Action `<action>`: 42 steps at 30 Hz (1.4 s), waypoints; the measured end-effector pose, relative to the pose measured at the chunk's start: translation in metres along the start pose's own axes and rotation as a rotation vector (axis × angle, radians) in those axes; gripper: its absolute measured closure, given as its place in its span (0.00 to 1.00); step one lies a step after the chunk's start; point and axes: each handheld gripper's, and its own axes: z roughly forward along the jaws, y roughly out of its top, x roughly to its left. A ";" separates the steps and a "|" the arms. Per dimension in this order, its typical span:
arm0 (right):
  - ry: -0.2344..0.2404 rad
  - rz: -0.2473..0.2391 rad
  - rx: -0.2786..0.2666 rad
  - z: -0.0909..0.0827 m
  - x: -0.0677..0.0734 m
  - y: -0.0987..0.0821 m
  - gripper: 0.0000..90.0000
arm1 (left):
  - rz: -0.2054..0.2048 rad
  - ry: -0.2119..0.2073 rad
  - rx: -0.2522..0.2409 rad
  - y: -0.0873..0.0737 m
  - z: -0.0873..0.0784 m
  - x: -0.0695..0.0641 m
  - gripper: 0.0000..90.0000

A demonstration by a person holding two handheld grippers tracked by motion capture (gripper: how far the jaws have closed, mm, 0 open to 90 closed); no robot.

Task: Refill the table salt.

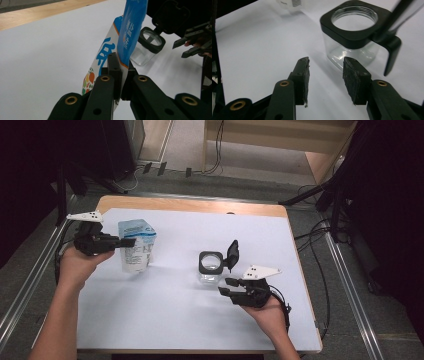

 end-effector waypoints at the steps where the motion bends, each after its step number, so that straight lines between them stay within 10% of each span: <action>1: 0.006 -0.005 -0.001 0.001 0.002 0.001 0.65 | -0.003 -0.003 -0.001 0.001 0.000 -0.003 1.00; 20: 0.095 -0.027 0.017 0.048 0.038 0.027 0.66 | -0.008 -0.062 0.017 0.020 0.013 -0.040 1.00; 42: 0.021 -0.015 0.023 0.124 0.064 0.067 0.60 | 0.036 -0.108 0.052 0.062 0.003 -0.073 1.00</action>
